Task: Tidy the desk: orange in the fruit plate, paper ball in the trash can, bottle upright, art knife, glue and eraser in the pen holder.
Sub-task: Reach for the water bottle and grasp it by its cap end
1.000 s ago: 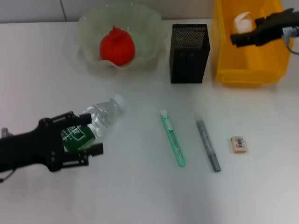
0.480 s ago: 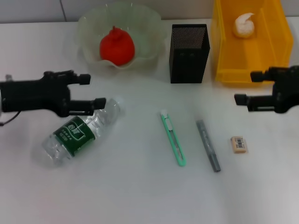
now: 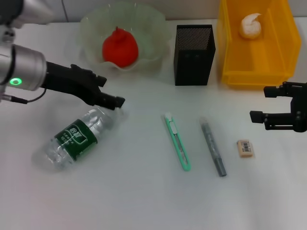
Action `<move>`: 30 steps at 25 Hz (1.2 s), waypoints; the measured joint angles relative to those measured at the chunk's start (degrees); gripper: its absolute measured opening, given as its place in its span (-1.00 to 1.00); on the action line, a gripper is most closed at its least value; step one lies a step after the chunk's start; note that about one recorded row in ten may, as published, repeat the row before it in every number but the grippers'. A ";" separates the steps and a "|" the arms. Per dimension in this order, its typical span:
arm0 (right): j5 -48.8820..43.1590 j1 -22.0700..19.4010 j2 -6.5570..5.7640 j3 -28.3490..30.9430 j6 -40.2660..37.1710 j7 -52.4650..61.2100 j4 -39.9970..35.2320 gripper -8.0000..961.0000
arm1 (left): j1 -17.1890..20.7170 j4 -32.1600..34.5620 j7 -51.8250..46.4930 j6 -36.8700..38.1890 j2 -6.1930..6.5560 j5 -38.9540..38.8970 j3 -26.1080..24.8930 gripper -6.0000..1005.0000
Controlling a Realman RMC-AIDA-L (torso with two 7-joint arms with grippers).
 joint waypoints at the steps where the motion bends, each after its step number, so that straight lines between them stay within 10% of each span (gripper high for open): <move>1: 0.48 0.15 -0.05 0.02 -0.61 -0.97 0.03 0.66 | -0.35 0.96 -2.34 -0.58 -0.01 1.49 2.73 0.70; 11: 1.17 1.91 -0.14 -0.45 -1.62 -3.42 1.59 0.65 | -4.35 2.22 -18.63 -5.31 -0.42 12.27 16.20 0.69; 30: 1.00 4.90 0.02 -0.56 -1.46 -5.02 6.09 0.65 | -11.03 -8.11 -25.96 -12.04 -0.70 17.01 25.23 0.67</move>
